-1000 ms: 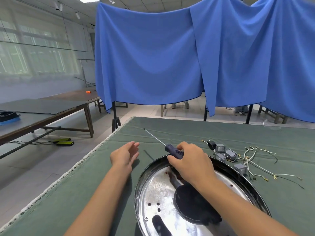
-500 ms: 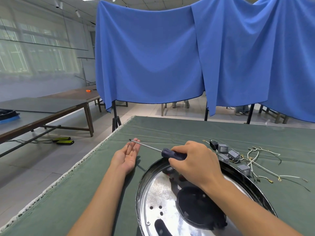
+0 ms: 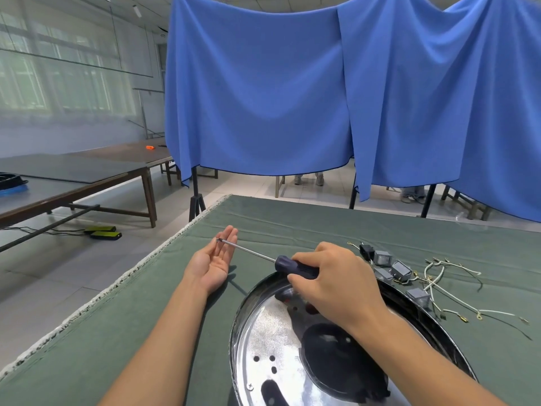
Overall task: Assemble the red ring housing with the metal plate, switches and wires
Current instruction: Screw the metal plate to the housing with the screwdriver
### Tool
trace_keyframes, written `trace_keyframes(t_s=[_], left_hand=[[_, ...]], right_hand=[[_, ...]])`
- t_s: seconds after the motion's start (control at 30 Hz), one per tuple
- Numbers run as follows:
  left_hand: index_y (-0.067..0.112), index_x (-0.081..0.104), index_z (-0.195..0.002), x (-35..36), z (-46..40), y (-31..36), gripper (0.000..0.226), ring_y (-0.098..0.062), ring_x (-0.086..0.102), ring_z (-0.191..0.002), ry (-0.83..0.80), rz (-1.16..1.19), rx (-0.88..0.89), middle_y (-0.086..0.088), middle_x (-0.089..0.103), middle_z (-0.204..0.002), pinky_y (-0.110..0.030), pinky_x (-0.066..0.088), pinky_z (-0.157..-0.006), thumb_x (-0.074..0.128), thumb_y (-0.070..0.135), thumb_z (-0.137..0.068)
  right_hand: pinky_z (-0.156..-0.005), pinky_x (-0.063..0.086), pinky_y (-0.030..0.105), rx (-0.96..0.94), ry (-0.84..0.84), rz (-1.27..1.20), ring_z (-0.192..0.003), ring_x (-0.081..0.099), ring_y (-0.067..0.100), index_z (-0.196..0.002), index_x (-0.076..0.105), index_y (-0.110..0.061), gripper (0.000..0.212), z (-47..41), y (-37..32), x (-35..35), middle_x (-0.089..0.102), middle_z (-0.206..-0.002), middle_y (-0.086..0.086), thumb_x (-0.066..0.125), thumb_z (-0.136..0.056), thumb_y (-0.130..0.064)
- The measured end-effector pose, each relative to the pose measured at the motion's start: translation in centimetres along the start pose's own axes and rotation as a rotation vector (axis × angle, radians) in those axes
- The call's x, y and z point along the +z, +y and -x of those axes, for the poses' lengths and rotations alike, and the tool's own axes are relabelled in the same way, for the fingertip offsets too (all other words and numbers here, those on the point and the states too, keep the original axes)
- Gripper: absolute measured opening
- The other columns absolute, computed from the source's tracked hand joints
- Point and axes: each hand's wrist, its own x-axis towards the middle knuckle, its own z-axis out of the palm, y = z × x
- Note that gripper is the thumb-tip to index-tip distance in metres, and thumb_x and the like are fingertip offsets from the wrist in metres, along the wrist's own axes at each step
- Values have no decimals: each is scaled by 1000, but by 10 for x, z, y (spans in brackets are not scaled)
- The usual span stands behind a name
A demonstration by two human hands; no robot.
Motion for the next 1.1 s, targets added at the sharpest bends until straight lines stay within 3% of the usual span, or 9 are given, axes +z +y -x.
trace_keyframes(t_s=[0.33,0.73,1.1], left_hand=[[-1,54,-102,0,-1,0,20,-30,72,-75,-18,-33,4,-19,73,-87,-33,58,-72,37,10,-101],[2,54,-103,-1,-3,-4,19,-28,73,-79,-34,-20,51,-17,73,-90,-32,60,-68,36,9,-102],[5,56,-94,-2,4,-6,22,-26,73,-78,-36,91,76,-16,74,-86,-34,60,-69,36,8,-101]], right_hand=[[-61,42,28,-7,-16,-1,-76,55,18,-91,64,-29,23,1,-3,-2,51,-81,-3,50,-84,-45],[-52,34,23,59,-6,-29,-70,56,19,-79,63,-24,26,2,-3,-2,54,-71,-1,52,-82,-46],[-47,40,24,206,-90,-203,-57,62,13,-71,68,-24,23,1,-6,-3,64,-58,-2,58,-78,-43]])
